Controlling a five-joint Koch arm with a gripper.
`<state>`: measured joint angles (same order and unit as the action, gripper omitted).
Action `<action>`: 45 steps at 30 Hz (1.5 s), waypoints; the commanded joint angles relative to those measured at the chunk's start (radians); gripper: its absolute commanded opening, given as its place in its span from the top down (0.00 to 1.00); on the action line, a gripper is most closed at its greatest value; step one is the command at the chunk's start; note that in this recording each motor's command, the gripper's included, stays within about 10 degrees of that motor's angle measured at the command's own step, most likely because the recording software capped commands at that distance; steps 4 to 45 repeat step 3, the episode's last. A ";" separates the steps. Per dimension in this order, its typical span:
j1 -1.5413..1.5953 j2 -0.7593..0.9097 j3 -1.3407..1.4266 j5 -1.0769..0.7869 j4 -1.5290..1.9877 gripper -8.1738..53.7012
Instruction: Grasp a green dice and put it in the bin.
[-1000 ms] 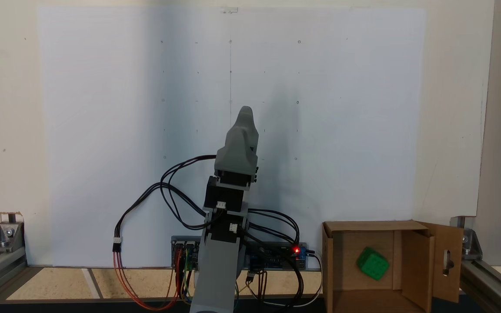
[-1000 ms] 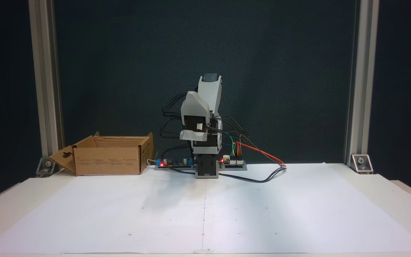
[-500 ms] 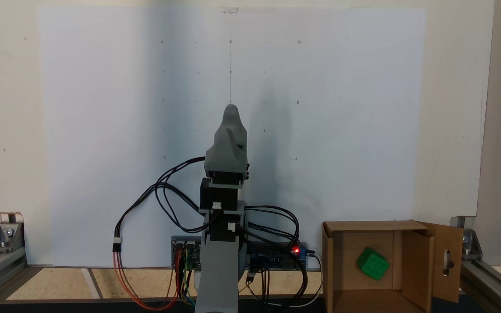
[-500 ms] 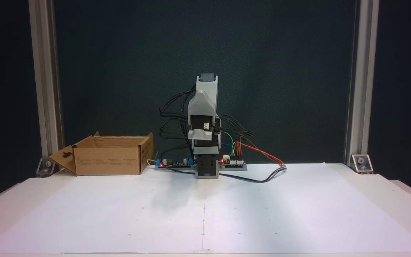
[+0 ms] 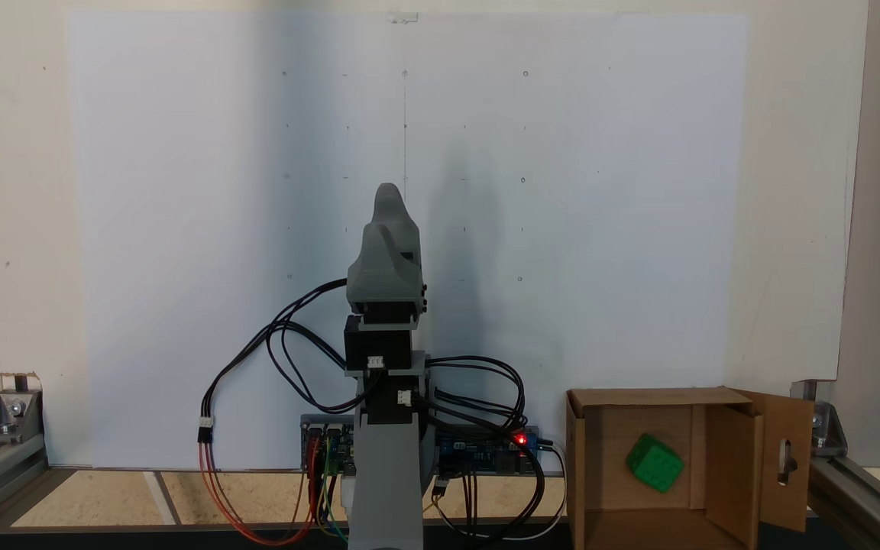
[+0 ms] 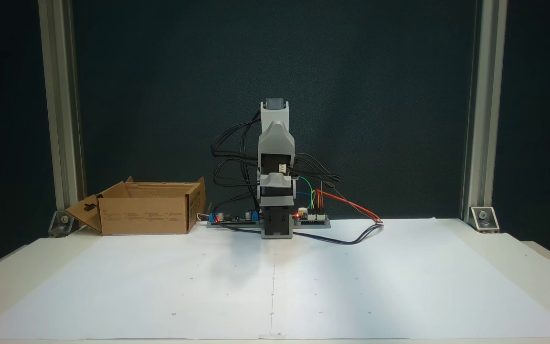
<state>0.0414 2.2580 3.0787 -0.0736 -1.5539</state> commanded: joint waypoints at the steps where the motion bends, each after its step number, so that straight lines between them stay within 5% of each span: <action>1: 0.008 0.109 0.048 -0.032 -0.054 0.15; 45: 0.008 0.109 0.048 -0.032 -0.054 0.15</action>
